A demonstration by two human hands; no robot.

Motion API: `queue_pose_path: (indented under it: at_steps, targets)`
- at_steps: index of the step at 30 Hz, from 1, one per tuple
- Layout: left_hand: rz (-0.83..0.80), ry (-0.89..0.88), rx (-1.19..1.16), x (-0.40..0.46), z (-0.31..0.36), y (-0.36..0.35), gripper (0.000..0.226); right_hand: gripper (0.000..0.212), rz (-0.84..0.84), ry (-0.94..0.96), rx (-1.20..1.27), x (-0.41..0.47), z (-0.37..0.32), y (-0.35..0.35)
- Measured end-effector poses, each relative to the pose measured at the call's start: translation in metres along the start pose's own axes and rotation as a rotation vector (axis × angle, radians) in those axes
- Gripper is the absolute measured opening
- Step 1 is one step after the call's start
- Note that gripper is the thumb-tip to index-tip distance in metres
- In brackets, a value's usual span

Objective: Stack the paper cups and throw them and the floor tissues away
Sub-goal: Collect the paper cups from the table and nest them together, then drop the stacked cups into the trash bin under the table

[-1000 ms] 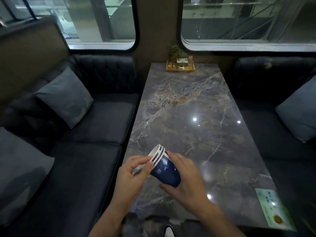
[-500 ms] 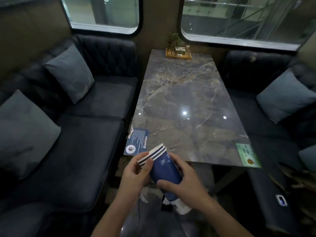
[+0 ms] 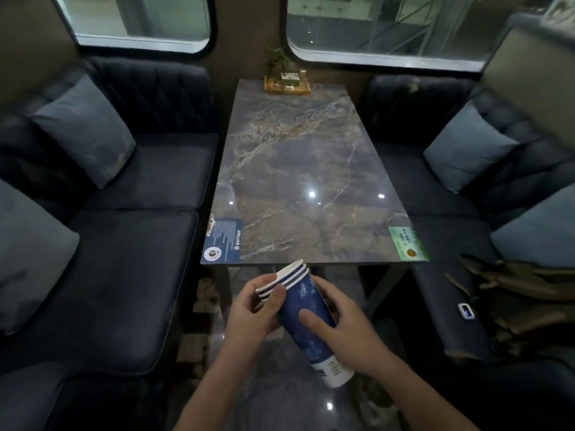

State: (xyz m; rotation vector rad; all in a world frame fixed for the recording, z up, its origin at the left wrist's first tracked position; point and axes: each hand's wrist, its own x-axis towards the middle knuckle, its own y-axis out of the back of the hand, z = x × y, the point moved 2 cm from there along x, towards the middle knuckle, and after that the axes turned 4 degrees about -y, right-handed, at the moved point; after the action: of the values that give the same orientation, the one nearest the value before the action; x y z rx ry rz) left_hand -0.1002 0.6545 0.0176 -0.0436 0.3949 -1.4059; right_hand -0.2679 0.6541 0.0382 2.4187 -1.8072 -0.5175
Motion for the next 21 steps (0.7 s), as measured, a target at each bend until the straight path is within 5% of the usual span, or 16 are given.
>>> queue_pose_path:
  at_steps: [14, 21]
  targets:
    - [-0.130, 0.080, 0.153, -0.010, -0.074, -0.194, 0.042, 0.027, 0.301, -0.239, 0.290, -0.094, 0.131, 0.182]
    - [-0.146, 0.191, 0.178, -0.015, -0.139, -0.258, 0.033, 0.041, 0.442, -0.485, 0.910, -0.148, 0.226, 0.228]
